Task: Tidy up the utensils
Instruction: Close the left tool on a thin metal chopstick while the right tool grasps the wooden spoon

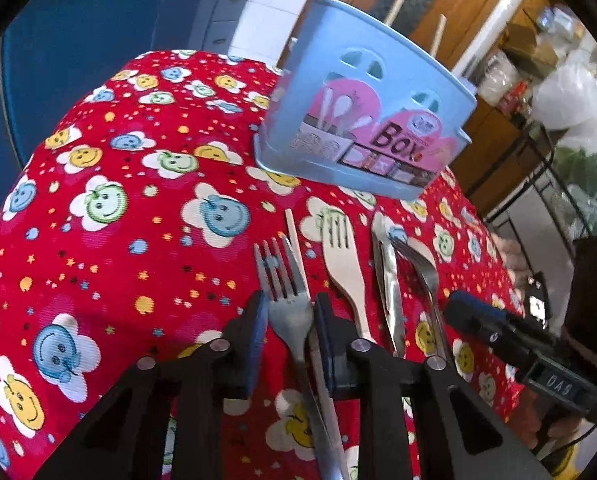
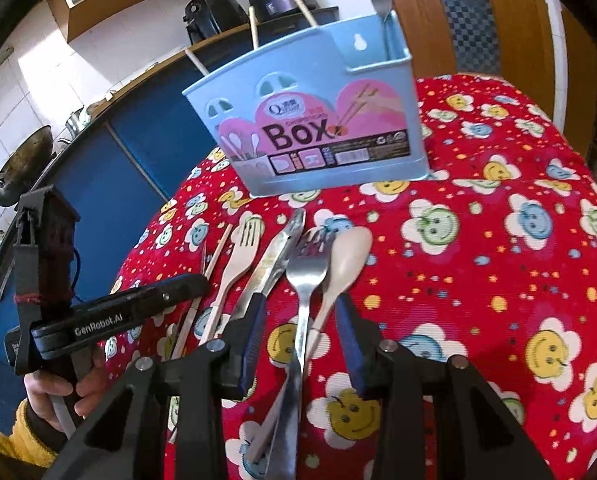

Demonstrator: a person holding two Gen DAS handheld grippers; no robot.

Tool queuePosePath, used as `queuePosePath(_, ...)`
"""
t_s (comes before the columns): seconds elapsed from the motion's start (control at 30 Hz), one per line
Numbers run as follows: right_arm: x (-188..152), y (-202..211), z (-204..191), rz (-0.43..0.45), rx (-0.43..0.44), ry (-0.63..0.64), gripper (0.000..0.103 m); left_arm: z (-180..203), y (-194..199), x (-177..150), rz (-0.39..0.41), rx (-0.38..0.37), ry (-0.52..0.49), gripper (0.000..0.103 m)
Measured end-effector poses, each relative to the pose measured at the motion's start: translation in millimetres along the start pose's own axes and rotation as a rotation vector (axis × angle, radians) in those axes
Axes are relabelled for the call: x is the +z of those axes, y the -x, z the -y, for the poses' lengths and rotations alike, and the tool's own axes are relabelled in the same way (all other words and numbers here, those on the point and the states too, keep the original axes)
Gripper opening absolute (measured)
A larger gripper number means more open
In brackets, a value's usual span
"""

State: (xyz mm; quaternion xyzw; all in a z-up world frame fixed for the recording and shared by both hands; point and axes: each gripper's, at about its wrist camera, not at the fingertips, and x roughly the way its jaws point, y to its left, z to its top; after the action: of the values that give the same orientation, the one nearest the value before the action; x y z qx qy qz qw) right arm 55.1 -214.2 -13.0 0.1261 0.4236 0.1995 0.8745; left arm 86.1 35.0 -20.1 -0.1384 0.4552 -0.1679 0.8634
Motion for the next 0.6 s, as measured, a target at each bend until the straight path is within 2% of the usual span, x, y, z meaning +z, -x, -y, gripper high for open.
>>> queuePosePath(0.17, 5, -12, 3, -0.025, 0.012, -0.013, 0.039, -3, 3, 2, 0.022, -0.007, -0.001, 0.013)
queuePosePath(0.6, 13, -10, 12, -0.009, 0.043, -0.052, 0.039, -10, 4, 0, 0.02, -0.06, 0.029, 0.014)
